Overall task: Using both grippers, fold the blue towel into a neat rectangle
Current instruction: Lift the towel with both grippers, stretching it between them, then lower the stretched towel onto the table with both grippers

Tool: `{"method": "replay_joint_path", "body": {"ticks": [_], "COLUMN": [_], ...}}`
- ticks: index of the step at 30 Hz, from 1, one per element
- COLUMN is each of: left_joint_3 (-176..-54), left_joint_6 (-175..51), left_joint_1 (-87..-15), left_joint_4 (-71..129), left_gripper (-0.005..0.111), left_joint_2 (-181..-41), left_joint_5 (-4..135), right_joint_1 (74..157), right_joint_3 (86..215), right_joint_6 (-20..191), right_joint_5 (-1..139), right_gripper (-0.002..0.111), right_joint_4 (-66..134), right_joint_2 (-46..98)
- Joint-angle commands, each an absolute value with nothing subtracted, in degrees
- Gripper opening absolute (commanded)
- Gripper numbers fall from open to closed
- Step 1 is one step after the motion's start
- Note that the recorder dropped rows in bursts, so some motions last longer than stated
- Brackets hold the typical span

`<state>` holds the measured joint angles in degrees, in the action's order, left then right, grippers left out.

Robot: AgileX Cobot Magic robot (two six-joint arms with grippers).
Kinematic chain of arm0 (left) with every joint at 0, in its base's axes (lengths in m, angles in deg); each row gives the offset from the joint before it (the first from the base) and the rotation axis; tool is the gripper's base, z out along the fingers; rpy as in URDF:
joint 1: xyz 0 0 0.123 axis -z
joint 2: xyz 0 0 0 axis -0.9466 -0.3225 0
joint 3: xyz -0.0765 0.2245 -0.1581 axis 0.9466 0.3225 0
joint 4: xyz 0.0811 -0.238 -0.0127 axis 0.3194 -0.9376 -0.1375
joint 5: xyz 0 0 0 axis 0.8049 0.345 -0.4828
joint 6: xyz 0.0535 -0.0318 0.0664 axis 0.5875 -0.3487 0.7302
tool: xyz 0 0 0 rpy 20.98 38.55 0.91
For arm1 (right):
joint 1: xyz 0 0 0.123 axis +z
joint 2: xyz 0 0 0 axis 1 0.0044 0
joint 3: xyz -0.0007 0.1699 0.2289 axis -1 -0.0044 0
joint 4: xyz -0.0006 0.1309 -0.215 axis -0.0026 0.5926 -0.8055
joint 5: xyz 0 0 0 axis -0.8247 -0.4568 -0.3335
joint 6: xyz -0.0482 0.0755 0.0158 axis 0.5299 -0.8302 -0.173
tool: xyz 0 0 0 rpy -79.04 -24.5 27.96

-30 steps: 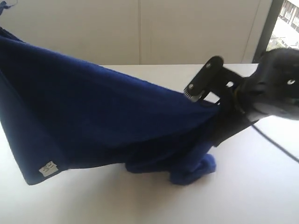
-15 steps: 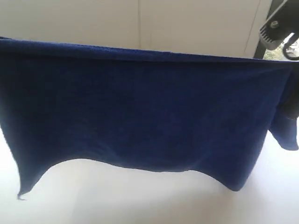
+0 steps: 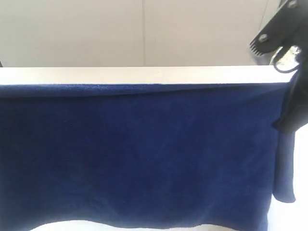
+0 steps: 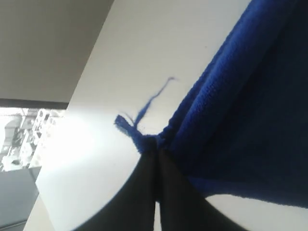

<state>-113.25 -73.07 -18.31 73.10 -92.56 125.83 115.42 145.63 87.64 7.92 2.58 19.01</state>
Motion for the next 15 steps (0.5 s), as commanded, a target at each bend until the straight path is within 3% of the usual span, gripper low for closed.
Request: {"method": "replay_joint_path", "body": {"ticks": [1, 5, 10, 13, 15], "left_joint_3": [-106.98, -100.23, -98.05, -98.05, -98.05], "left_joint_6": [-80.53, -94.85, -102.92, -107.84, -110.73], "left_joint_1": [-18.48, -21.52, -33.80, -39.82, -43.28], "left_joint_4": [83.51, 98.92, 103.85, 109.70, 114.32], "left_gripper": [0.000, 0.000, 0.000, 0.001, 0.009], "left_joint_2": [-97.97, -104.85, -111.05, -114.69, -117.72], "left_joint_5": [125.85, 120.53, 104.77, 98.99, 96.79], "right_joint_1": [114.82, 114.82, 114.82, 114.82, 114.82], "right_joint_3": [145.61, 145.61, 145.61, 145.61, 145.61], "right_joint_6": [84.89, 76.92, 66.73, 66.51, 64.08], "right_joint_5": [11.78, 22.71, 34.98, 40.34, 41.77], "right_gripper": [0.000, 0.000, 0.002, 0.014, 0.030], "right_joint_4": [-1.89, -8.75, -18.46, -21.46, -24.94], "right_joint_2": [28.34, 37.59, 44.38, 47.23, 49.38]}}
